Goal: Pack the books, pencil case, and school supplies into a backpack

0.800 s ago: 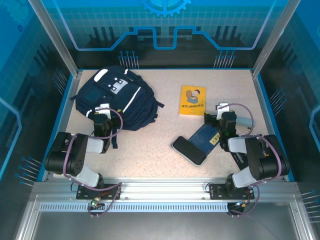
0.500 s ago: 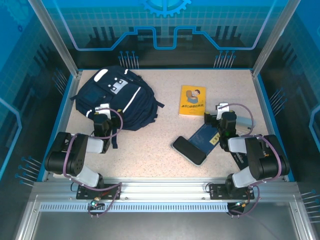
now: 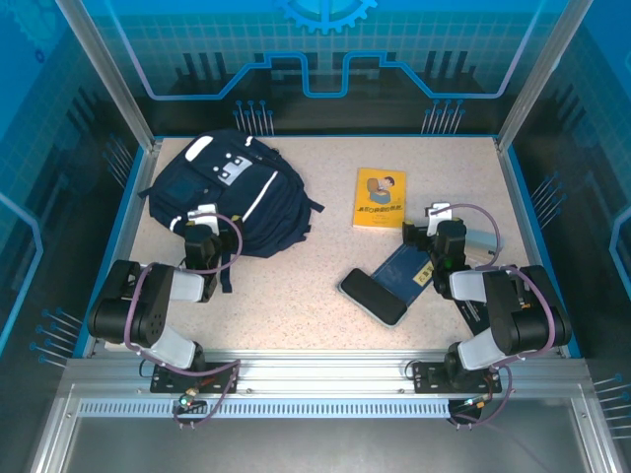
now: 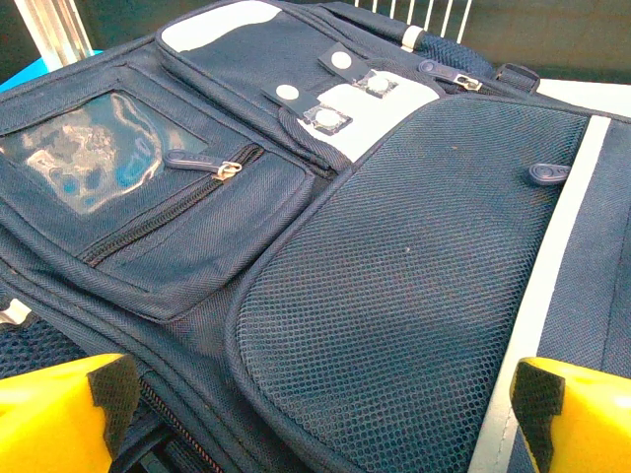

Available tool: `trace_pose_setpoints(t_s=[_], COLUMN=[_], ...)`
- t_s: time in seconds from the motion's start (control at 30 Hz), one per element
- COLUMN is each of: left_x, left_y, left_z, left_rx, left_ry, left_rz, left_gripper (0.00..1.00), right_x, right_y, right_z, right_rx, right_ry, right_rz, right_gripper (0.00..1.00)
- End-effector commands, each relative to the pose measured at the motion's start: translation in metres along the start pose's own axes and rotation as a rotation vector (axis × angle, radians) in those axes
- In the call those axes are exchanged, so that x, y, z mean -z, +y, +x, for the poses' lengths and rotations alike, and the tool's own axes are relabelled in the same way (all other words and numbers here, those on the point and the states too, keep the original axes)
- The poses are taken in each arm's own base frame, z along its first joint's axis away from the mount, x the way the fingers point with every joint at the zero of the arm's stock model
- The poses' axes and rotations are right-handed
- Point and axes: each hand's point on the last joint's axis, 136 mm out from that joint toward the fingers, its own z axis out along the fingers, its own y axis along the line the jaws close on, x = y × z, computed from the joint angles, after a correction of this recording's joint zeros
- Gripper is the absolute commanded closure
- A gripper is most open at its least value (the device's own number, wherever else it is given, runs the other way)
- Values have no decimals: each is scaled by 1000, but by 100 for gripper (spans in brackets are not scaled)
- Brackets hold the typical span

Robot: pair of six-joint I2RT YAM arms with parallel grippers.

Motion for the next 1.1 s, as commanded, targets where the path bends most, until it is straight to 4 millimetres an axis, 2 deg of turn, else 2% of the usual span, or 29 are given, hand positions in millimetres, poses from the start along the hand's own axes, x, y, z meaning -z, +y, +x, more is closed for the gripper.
trace_pose_setpoints(t_s=[0.0, 0.07, 0.27, 0.4, 0.53, 0.63, 0.67, 0.7, 0.8, 1.0, 1.07], left_x=[-3, 1, 14, 29, 44, 53, 54, 53, 46, 3, -13], left_y=[-2, -1, 0, 3, 12, 8, 4, -1, -27, -100, -127], left_z=[-6, -8, -19, -42, -71, -83, -86, -88, -95, -102, -95], left_rx=[-5, -1, 4, 13, 144, 263, 298, 329, 421, 510, 481], left_ry=[-17, -34, -73, -91, -4, 106, 136, 158, 224, 375, 453], left_rz=[13, 11, 19, -3, -65, -68, -55, -38, 79, 305, 355], left_gripper=[1, 1, 1, 1, 1, 1, 1, 1, 1, 1, 1], right_x=[-4, -2, 21, 44, 66, 71, 71, 71, 67, 57, 54], right_y=[-3, -3, -1, 5, 18, 26, 32, 38, 60, 96, 103], right_z=[-10, -16, -59, -78, -89, -84, -76, -81, -69, -57, -55], right_rx=[4, 5, 1, -96, -206, -283, -299, -312, -332, -344, -355], right_ry=[-24, -24, 6, 61, 157, 266, 321, 343, 446, 521, 535], right_rz=[-2, -6, -21, -43, -106, -126, -145, -175, -244, -282, -273], right_gripper=[0, 0, 0, 0, 0, 0, 0, 0, 0, 0, 0])
